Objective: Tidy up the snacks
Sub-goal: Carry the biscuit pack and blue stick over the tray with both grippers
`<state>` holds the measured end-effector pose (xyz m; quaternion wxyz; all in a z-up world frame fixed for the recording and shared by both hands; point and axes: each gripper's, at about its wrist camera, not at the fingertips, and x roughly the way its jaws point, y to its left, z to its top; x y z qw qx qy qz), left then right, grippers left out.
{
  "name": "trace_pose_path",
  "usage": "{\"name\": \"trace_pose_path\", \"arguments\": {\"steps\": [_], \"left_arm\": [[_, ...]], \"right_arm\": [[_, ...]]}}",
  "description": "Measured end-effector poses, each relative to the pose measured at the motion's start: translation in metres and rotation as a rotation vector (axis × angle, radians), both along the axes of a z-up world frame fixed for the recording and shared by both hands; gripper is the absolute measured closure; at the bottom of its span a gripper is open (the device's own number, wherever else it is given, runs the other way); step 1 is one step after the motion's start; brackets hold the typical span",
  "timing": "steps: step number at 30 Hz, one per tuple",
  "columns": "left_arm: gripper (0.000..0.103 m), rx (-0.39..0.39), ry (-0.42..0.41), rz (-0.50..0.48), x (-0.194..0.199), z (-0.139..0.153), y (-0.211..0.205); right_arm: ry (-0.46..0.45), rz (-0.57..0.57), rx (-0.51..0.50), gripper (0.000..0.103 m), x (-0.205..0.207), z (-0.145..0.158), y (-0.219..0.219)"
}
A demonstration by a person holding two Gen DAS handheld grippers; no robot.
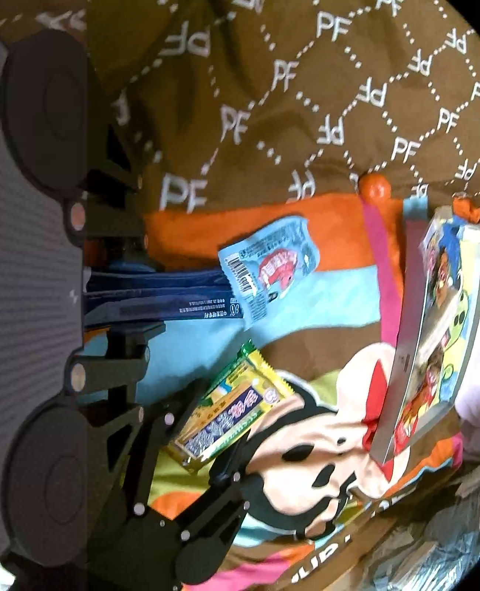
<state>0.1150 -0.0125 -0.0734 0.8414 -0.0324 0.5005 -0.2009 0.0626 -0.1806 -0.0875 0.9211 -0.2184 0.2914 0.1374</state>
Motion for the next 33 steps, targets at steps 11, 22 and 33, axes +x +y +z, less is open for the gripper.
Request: {"name": "trace_pose_path", "arguments": {"steps": [11, 22, 33], "left_arm": [[0.075, -0.052, 0.002, -0.048, -0.013, 0.0, -0.017], [0.075, -0.11, -0.044, -0.08, -0.021, 0.012, -0.025], [0.075, -0.132, -0.176, 0.002, 0.017, 0.051, -0.024]], "right_arm": [[-0.048, -0.028, -0.03, 0.054, -0.021, 0.003, -0.018], [-0.083, -0.063, -0.017, 0.054, -0.025, 0.013, -0.028], [-0.202, -0.053, -0.023, 0.054, 0.007, 0.042, -0.037]]}}
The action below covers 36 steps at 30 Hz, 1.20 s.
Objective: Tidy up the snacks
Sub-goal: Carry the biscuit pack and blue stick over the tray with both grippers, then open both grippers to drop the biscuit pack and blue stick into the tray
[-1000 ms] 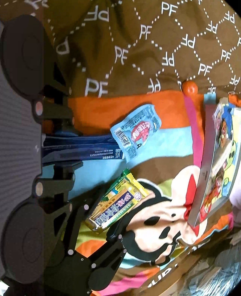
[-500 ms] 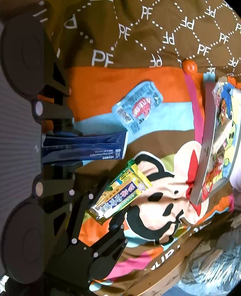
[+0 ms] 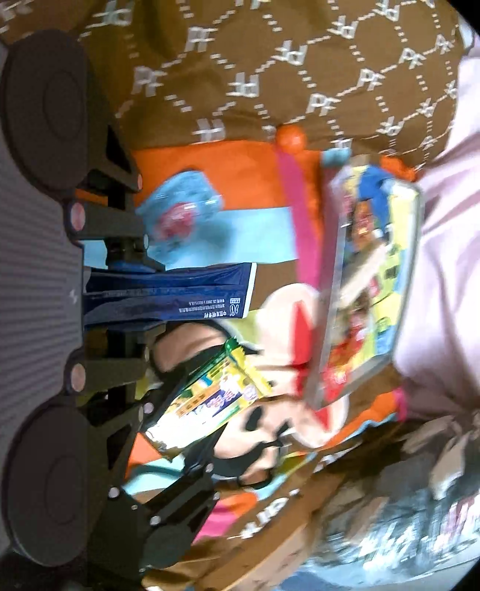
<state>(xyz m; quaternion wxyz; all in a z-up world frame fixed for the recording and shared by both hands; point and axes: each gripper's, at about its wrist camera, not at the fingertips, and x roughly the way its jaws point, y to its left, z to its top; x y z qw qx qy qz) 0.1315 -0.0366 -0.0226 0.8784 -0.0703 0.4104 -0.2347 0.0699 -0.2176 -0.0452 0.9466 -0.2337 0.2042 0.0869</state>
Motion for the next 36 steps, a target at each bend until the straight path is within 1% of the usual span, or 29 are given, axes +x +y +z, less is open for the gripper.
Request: {"name": "trace_pose_path", "arguments": {"steps": [3, 7, 10, 13, 15, 17, 20, 23, 25, 27, 31, 36], "left_arm": [[0.075, -0.018, -0.027, 0.034, 0.022, 0.014, 0.001], [0.075, -0.038, -0.087, 0.073, 0.058, 0.038, -0.001], [0.075, -0.046, -0.124, 0.108, 0.09, 0.054, -0.003], [0.074, -0.008, -0.178, 0.121, 0.122, 0.066, -0.01], [0.074, 0.004, -0.208, 0.123, 0.144, 0.069, -0.015], [0.074, 0.01, -0.223, 0.13, 0.167, 0.07, -0.02], [0.074, -0.002, -0.24, 0.15, 0.198, 0.066, -0.023], [0.074, -0.014, -0.222, 0.168, 0.226, 0.056, -0.024], [0.074, 0.004, -0.211, 0.172, 0.243, 0.048, -0.027], [0.074, 0.023, -0.203, 0.174, 0.252, 0.04, -0.028], [0.074, 0.034, -0.173, 0.18, 0.266, 0.026, -0.03], [0.074, 0.053, -0.156, 0.18, 0.277, 0.016, -0.034]], "right_arm": [[-0.038, 0.026, -0.006, 0.054, 0.021, 0.012, 0.002], [-0.08, 0.063, -0.009, 0.054, 0.06, 0.03, 0.007], [-0.073, 0.056, 0.026, 0.053, 0.093, 0.04, 0.011], [-0.039, 0.023, 0.071, 0.053, 0.138, 0.052, 0.011], [-0.028, -0.009, 0.117, 0.053, 0.168, 0.061, 0.007], [-0.035, -0.032, 0.153, 0.053, 0.195, 0.064, 0.004], [-0.052, -0.046, 0.155, 0.053, 0.234, 0.058, 0.004], [-0.043, -0.067, 0.164, 0.053, 0.266, 0.047, 0.002], [-0.026, -0.081, 0.185, 0.053, 0.282, 0.041, -0.001], [0.0, -0.093, 0.205, 0.053, 0.294, 0.035, -0.005], [0.025, -0.109, 0.239, 0.053, 0.303, 0.024, -0.008], [0.032, -0.107, 0.241, 0.053, 0.307, 0.013, -0.012]]}}
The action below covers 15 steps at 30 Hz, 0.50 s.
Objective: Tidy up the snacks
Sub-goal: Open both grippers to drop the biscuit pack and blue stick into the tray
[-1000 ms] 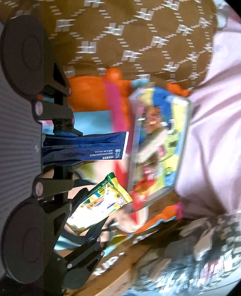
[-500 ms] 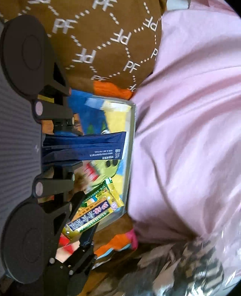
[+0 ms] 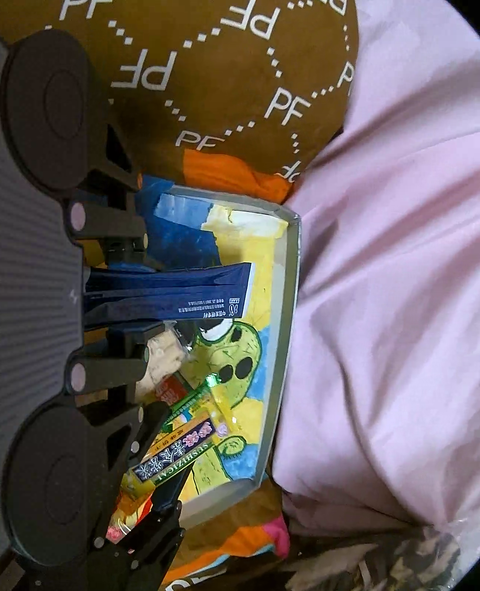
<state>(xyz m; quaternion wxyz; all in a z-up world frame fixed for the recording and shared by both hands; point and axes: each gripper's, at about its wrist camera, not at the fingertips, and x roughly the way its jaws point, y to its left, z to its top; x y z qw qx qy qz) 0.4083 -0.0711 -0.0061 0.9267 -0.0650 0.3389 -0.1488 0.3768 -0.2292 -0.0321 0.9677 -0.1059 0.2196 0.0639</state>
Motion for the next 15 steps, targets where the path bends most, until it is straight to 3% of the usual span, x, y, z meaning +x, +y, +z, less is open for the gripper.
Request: {"name": "trace_pose_path", "arguments": {"steps": [3, 6, 9, 11, 15], "left_arm": [[0.073, -0.003, 0.027, 0.003, 0.005, -0.003, 0.0], [0.07, 0.001, 0.03, 0.009, 0.004, -0.003, 0.0], [0.055, 0.0, 0.012, 0.019, -0.001, 0.004, 0.002], [0.045, -0.011, -0.009, 0.029, -0.006, 0.011, 0.005], [0.032, -0.032, -0.063, 0.06, -0.022, 0.027, 0.013]], "right_arm": [[0.003, -0.015, 0.006, 0.052, 0.001, -0.002, -0.001], [-0.011, -0.032, 0.017, 0.04, 0.001, 0.001, -0.004], [-0.029, -0.042, 0.061, 0.033, -0.006, 0.009, -0.011], [-0.056, -0.049, 0.083, 0.022, -0.015, 0.015, -0.015], [-0.112, -0.06, 0.101, 0.015, -0.034, 0.031, -0.021]]}}
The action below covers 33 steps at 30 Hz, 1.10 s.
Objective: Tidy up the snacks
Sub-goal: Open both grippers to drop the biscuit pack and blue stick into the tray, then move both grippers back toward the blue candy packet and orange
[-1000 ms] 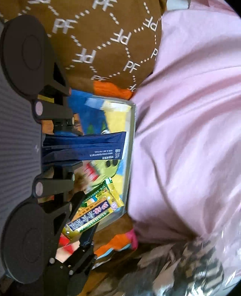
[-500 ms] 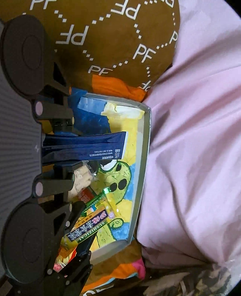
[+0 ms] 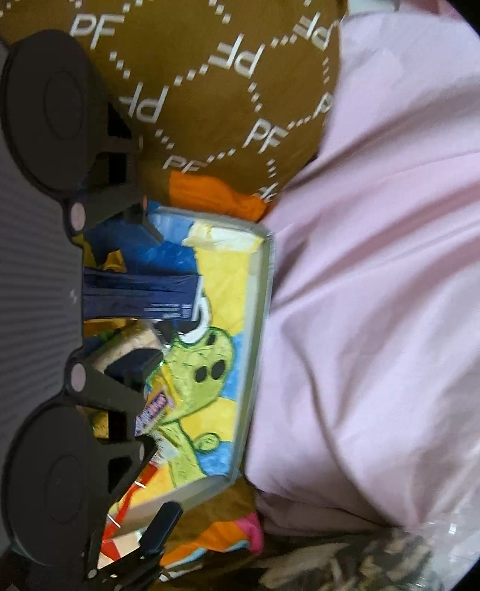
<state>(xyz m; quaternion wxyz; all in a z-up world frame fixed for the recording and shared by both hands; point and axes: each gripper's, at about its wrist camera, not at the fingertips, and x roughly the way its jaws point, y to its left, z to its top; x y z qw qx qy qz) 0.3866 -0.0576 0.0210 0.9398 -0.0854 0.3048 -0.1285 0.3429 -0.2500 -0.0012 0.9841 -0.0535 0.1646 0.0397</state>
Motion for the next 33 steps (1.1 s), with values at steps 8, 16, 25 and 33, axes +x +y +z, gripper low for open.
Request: {"name": "trace_pose_path", "arguments": {"steps": [8, 16, 25, 33], "left_arm": [[0.004, -0.011, -0.139, 0.047, -0.052, 0.037, 0.017], [0.0, -0.016, -0.21, 0.068, -0.113, 0.065, 0.039], [0.0, -0.034, -0.237, 0.113, -0.187, 0.071, 0.075], [0.0, -0.031, -0.234, 0.133, -0.241, 0.057, 0.094]], "right_arm": [[-0.119, -0.024, 0.048, 0.001, -0.056, 0.037, -0.009], [-0.195, -0.002, 0.049, 0.001, -0.121, 0.067, -0.003], [-0.208, 0.056, 0.043, 0.001, -0.197, 0.077, 0.015], [-0.182, 0.092, 0.064, 0.001, -0.252, 0.068, 0.031]]}}
